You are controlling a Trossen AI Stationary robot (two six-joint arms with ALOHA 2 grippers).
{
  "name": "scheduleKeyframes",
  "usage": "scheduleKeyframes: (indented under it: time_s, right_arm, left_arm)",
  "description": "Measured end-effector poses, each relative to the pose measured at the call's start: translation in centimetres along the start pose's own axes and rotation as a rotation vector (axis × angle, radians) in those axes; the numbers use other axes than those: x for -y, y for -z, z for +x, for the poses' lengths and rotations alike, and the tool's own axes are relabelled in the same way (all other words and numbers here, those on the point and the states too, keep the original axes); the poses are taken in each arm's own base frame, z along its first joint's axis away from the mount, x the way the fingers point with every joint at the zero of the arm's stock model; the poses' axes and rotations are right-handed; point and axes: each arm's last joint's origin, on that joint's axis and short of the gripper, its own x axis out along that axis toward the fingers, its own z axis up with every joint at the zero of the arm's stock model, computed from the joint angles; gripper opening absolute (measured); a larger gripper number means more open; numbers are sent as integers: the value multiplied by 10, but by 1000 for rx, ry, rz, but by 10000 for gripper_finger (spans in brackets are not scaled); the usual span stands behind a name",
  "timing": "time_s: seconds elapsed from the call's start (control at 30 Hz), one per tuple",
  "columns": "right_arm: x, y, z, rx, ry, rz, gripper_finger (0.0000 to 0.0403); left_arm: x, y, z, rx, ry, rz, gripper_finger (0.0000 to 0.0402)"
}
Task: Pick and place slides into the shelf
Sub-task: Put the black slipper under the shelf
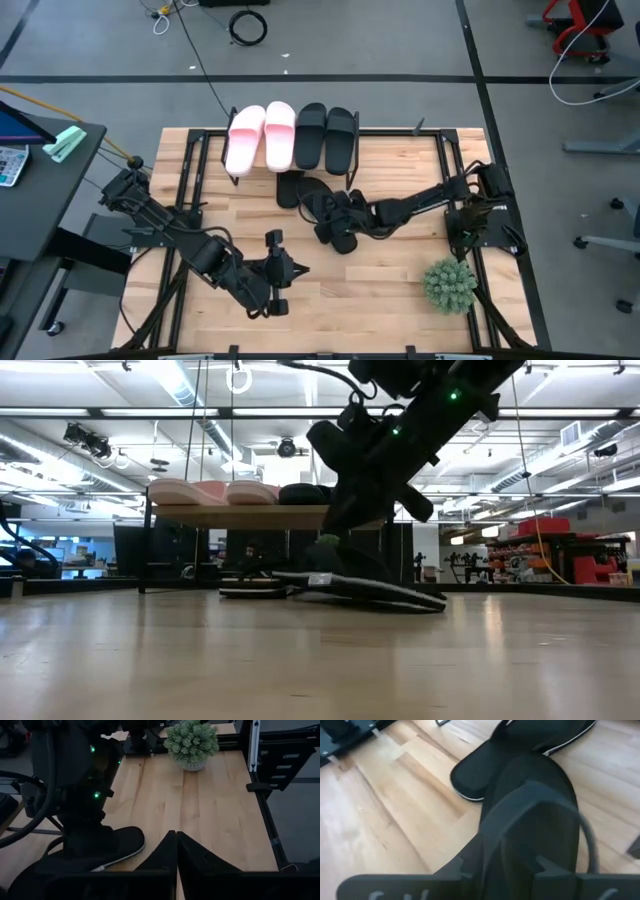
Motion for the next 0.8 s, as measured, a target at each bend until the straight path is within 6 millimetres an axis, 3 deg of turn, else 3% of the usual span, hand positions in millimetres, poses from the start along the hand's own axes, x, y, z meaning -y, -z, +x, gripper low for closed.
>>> scheduleKeyframes:
  time_s: [0.13,0.3,0.43,0.6,0.8]
  right_arm:
    - [-2,2,-1,-44,-46,-42,74]
    - [-14,23,-14,-177,-130,-132,70]
    - [-13,46,-27,-298,-57,-196,55]
    - [-21,67,-44,-358,-53,-231,10]
    - [-23,83,-54,-400,-65,-271,4]
  left_arm:
    - [0,0,0,0,-1,-1,4]
    - [0,0,0,0,-1,-1,18]
    - [0,0,0,0,0,0,27]
    - [0,0,0,0,-1,-1,16]
    - [0,0,0,1,0,-8,4]
